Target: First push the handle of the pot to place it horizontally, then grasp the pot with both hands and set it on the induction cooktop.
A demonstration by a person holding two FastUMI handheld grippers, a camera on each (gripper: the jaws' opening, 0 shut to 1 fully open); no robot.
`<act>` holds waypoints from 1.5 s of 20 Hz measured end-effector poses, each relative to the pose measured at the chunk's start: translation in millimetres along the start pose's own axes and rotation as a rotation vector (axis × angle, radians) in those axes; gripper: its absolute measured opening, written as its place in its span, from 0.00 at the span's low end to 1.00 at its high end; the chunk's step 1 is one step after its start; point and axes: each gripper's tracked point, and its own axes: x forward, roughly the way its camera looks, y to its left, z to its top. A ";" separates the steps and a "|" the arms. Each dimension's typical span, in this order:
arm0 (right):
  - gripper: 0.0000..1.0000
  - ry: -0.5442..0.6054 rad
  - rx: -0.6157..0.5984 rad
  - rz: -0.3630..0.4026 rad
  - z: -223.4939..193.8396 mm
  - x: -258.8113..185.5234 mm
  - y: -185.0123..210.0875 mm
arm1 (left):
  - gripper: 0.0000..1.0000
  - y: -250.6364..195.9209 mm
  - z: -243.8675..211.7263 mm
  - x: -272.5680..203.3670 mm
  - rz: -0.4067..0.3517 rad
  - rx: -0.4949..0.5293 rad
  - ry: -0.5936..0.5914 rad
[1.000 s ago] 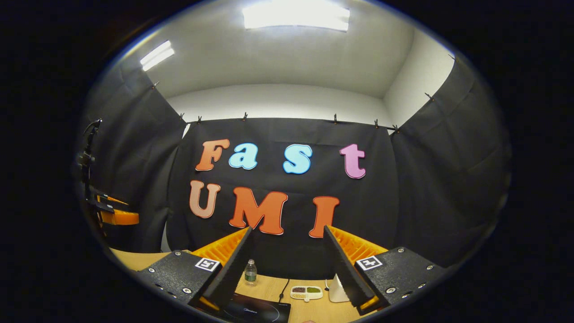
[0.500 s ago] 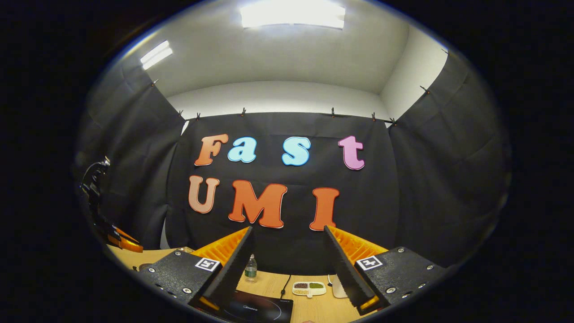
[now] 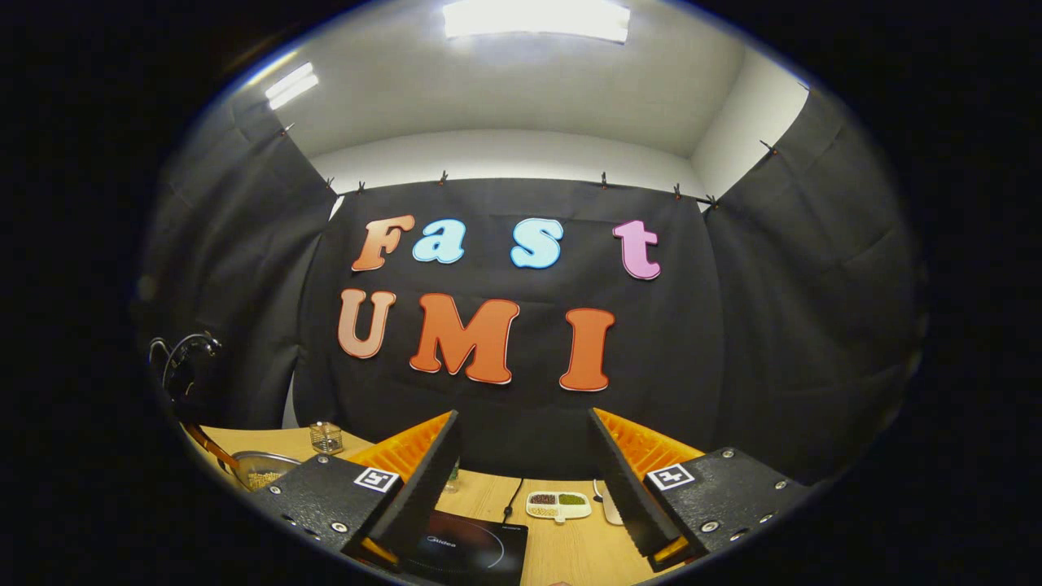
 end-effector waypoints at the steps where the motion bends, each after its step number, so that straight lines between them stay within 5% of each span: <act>1: 0.95 0.005 -0.001 0.003 -4.2 0.4 0.3 | 0.07 5.8 -9.2 0.0 0.005 -0.023 0.021; 17: 0.95 0.138 0.023 -0.018 -71.3 -6.3 -1.5 | 0.01 50.3 -59.4 29.2 0.039 -0.250 0.209; 30: 0.95 0.160 0.066 -0.028 -83.4 -7.9 6.2 | 0.01 85.6 -45.6 38.7 0.183 -0.136 0.207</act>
